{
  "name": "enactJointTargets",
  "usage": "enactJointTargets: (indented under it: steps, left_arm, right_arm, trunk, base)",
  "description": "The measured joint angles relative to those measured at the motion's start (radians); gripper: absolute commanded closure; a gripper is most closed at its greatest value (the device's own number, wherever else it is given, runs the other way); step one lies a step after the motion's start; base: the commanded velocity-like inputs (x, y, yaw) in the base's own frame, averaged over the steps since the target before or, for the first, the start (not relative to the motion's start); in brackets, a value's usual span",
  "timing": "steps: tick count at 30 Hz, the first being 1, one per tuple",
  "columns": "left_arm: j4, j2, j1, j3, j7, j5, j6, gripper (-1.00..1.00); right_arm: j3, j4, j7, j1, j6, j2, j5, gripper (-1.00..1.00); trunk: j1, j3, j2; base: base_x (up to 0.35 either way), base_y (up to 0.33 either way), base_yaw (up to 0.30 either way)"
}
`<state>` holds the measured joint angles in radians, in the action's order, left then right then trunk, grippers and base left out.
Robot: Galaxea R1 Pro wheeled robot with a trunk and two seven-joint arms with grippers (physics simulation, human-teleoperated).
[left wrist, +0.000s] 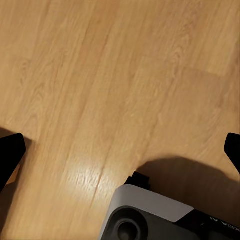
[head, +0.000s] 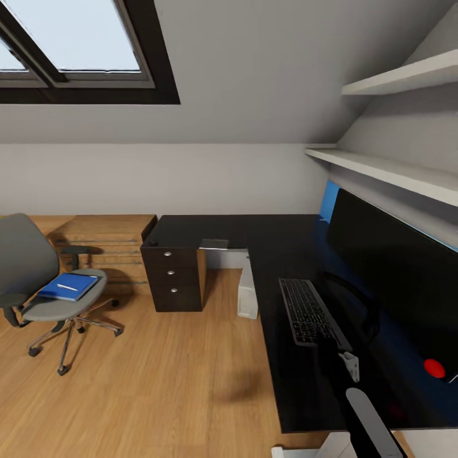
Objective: In the bedroom, organize the workspace by keeping the computer under the desk, ensuring the monitor is on the desk, placing the keyboard on the desk next to the monitor, placing the mouse on the desk next to the keyboard, moving the folder from the swivel chair onto the desk next to the mouse, stacking the notebook on top of the folder with the pen on top of the notebook, and positioning the swivel chair next to the desk.
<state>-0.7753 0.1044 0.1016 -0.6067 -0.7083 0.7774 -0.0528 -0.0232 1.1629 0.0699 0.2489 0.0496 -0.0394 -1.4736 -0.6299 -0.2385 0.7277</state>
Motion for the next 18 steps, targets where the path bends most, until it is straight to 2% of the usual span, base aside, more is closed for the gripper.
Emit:
enactJointTargets:
  steps: [8, 10, 13, 18]
  left_arm:
    - [0.000, 0.000, 0.000, 0.000, 0.001, -0.001, 0.000, -1.00]
    - [0.000, 0.000, 0.000, 0.000, 0.001, -0.001, 0.000, -1.00]
    - [0.000, 0.000, 0.000, -0.001, 0.000, -0.002, 0.000, -1.00]
    - [0.000, 0.000, 0.000, -0.002, 0.000, -0.002, 0.000, -1.00]
  right_arm:
    - [0.003, -0.038, 0.001, 0.006, 0.001, -0.003, 0.010, 1.00]
    - [0.003, -0.041, 0.001, 0.006, 0.000, -0.003, 0.030, 1.00]
    - [0.002, -0.043, 0.002, 0.007, 0.000, -0.002, 0.083, 1.00]
    - [0.001, -0.043, 0.002, 0.007, -0.001, -0.002, 0.101, 1.00]
  trunk:
    - [0.000, 0.000, 0.000]
    - [0.000, 0.000, 0.000]
    - [0.000, 0.000, 0.000]
    - [0.000, 0.000, 0.000]
  base:
    - [0.042, -0.036, 0.000]
    - [0.013, -0.003, 0.000]
    - [0.170, -0.001, 0.000]
    - [0.253, 0.000, 0.000]
